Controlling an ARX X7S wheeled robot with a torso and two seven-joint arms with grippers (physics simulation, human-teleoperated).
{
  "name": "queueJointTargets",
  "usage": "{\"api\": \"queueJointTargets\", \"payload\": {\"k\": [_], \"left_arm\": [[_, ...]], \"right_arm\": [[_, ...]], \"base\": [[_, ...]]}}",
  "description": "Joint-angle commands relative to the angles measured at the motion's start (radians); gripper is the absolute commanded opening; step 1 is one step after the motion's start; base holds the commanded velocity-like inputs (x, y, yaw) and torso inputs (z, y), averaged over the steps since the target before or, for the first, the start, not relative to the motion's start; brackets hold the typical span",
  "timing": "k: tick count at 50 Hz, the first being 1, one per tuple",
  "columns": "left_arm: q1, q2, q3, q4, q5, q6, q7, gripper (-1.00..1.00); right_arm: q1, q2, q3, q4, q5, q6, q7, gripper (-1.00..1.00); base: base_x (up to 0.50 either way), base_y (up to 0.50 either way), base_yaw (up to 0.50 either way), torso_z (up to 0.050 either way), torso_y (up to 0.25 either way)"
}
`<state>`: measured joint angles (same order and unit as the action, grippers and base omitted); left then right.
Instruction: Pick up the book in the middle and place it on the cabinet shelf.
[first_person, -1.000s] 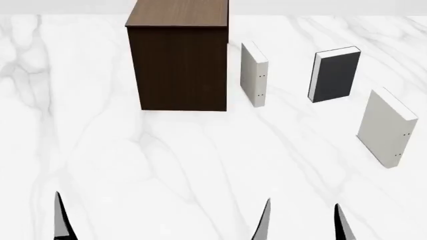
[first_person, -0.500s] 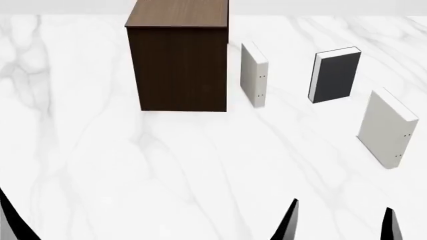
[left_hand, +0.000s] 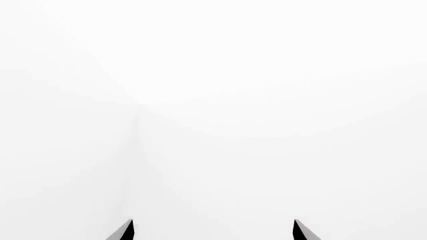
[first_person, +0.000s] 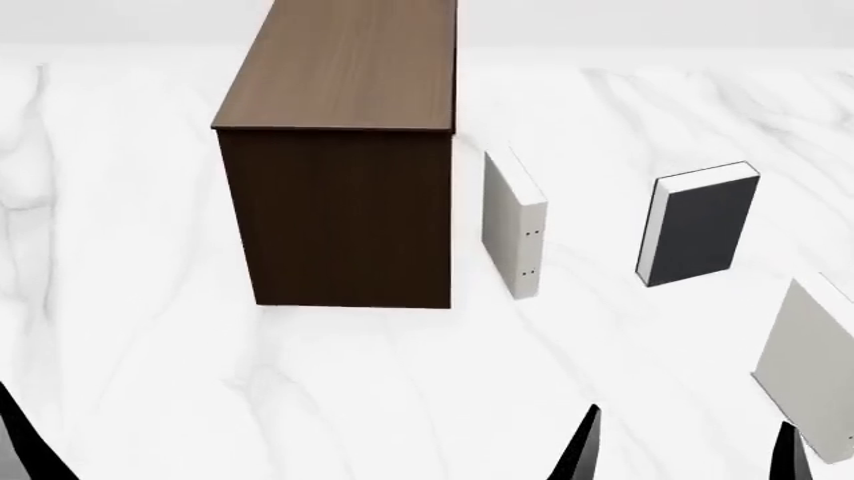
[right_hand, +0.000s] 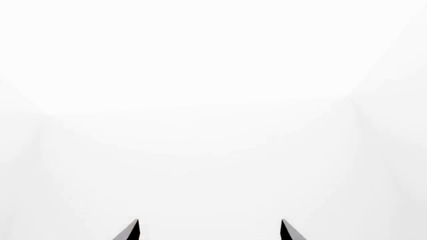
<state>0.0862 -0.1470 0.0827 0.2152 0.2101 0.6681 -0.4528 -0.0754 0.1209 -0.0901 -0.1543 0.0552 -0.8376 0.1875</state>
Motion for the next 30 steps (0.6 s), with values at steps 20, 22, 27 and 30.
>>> {"api": "queueJointTargets", "payload": {"k": [20,22,27,30], "left_arm": [[0.001,-0.012,0.011,-0.002,0.012,-0.003,-0.004,1.00],[0.001,-0.013,0.013,-0.004,0.012,-0.003,-0.006,1.00],[0.000,-0.017,0.018,-0.006,0.012,-0.002,-0.011,1.00],[0.000,-0.019,0.020,-0.006,0.011,-0.003,-0.013,1.00]], "right_arm": [[-0.002,0.011,-0.012,0.008,-0.020,-0.018,0.013,1.00],[-0.004,0.014,-0.014,0.002,-0.020,-0.012,0.015,1.00],[-0.003,0.018,-0.018,0.003,-0.020,-0.011,0.019,1.00],[-0.003,0.020,-0.020,0.006,-0.020,-0.013,0.022,1.00]], "base": [[0.50,0.00,0.00,0.000,0.000],[0.50,0.00,0.00,0.000,0.000],[0.50,0.00,0.00,0.000,0.003],[0.50,0.00,0.00,0.000,0.000]]}}
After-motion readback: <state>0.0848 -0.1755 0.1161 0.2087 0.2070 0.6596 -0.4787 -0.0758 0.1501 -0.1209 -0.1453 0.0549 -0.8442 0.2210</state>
